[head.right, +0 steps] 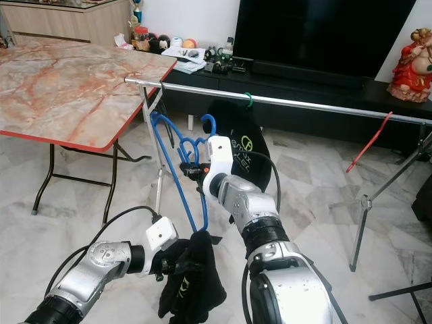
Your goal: Hang hanger
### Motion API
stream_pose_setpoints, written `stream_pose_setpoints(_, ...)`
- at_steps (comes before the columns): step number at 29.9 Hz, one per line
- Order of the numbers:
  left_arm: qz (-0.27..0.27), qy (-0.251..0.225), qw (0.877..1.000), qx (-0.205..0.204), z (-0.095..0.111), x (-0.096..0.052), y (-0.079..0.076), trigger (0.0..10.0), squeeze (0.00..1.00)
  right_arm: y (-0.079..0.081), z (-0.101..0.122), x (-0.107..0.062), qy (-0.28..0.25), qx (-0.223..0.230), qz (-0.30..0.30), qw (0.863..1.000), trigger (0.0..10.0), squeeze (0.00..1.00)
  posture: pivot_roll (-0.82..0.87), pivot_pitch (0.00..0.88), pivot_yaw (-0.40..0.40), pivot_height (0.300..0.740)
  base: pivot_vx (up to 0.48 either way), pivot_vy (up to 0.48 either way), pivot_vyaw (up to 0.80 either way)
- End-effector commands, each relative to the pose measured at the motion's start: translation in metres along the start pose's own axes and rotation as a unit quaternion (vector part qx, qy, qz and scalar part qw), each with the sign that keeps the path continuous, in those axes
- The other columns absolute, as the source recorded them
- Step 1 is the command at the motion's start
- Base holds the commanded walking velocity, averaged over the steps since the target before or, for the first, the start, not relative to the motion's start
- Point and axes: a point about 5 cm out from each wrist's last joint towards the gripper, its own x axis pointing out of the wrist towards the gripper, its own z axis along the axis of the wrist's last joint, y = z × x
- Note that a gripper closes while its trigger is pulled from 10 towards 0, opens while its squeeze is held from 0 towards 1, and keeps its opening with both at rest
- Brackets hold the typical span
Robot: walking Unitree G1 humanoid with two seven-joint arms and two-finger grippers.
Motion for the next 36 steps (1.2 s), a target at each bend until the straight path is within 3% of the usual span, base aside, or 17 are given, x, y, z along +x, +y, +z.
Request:
stream_pose_setpoints(1,0.002,-0.011,1.000,0.004,0.007,0.001,0.002,10.0,0.00,0.011,0.023,0.000,-0.033,-0.012,0.015,0.999,10.0,0.00,0.15,0.000,-0.116,0.740,0.000,0.000,0.00)
stream_pose_setpoints(2,0.003,-0.012,1.000,0.002,0.007,0.001,0.002,10.0,0.00,0.012,0.024,0.000,-0.033,-0.011,0.016,0.999,10.0,0.00,0.15,0.000,-0.116,0.740,0.000,0.000,0.00)
stream_pose_setpoints(3,0.004,-0.013,1.000,0.000,0.007,0.001,0.002,7.8,0.00,0.012,0.024,0.001,-0.034,-0.011,0.016,0.999,10.0,0.00,0.15,0.000,-0.116,0.740,0.000,0.000,0.00)
stream_pose_setpoints(4,0.004,-0.013,1.000,0.000,0.007,0.001,0.002,7.8,0.00,0.013,0.024,0.001,-0.034,-0.011,0.017,0.999,10.0,0.00,0.15,0.000,-0.116,0.740,0.000,0.000,0.00)
stream_pose_setpoints(6,0.006,-0.015,1.000,-0.002,0.007,0.001,0.002,0.0,0.00,0.014,0.025,0.001,-0.035,-0.011,0.018,0.999,10.0,0.00,0.15,0.000,-0.116,0.740,0.000,0.000,0.00)
stream_pose_setpoints(27,0.005,-0.023,1.000,-0.014,0.008,0.002,0.001,0.0,0.00,0.010,0.024,0.000,-0.040,-0.003,0.007,0.999,10.0,0.00,0.15,0.000,-0.119,0.740,0.000,0.000,0.00)
stream_pose_setpoints(36,-0.003,-0.028,0.999,-0.020,0.008,0.001,-0.001,0.0,0.00,0.000,0.019,-0.002,-0.043,-0.002,-0.024,0.999,10.0,0.00,0.15,0.000,-0.118,0.740,0.000,0.000,0.00)
